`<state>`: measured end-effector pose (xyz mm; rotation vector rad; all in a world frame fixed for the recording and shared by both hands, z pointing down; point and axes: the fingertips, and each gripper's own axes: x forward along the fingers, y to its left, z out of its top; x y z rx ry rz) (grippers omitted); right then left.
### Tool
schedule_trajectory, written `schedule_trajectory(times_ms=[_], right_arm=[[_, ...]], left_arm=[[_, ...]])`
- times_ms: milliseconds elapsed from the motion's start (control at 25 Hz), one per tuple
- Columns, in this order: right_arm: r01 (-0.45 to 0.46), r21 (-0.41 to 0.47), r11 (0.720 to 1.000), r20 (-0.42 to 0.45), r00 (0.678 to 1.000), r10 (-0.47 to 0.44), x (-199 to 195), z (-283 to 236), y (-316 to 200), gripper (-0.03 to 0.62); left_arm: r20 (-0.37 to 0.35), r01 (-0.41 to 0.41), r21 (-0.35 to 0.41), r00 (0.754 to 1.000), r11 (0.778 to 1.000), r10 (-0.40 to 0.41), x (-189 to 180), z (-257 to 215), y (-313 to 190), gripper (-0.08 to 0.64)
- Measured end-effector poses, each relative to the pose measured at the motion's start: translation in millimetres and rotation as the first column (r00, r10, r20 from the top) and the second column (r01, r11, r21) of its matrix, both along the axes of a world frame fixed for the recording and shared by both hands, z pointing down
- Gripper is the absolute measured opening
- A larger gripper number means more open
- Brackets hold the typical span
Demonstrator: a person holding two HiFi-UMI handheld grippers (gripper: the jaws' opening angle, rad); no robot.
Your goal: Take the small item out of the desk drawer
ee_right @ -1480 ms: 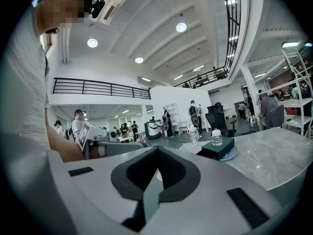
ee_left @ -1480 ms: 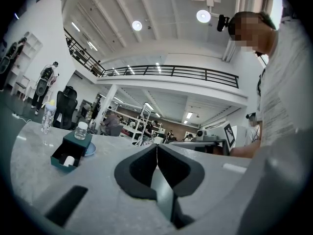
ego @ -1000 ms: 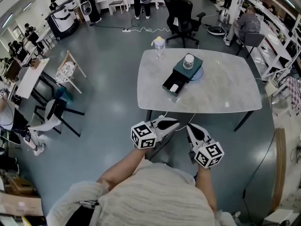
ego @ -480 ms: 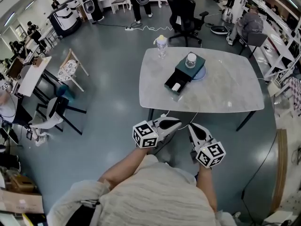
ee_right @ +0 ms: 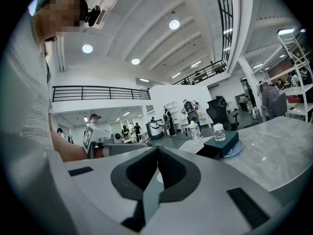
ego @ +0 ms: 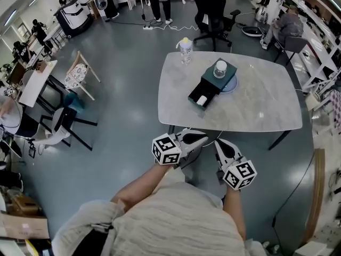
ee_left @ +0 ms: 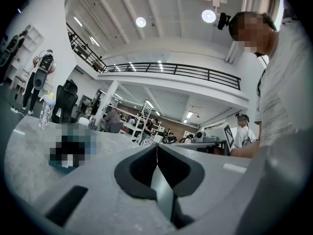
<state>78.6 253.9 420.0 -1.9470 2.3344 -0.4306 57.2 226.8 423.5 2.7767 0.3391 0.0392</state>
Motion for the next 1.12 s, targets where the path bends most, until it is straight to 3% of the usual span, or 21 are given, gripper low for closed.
schedule_trajectory(times_ms=[720,960,1120], right_arm=[[0.085,-0.076,0.993,-0.103,0.990,-0.093,63,10,-224,0.011],[0.102,-0.164,0.981,-0.248,0.958,-0.141,71,22,-268,0.011],[0.137,-0.228,0.964,-0.293,0.934,-0.202,78,29,-281,0.011]], left_arm=[[0.016,-0.017,-0.062,1.000,0.998,0.019,79,19,-224,0.015],[0.027,-0.038,-0.083,0.999,0.996,0.040,85,31,-266,0.015],[0.033,-0.014,-0.124,0.999,0.992,0.018,90,37,-282,0.015]])
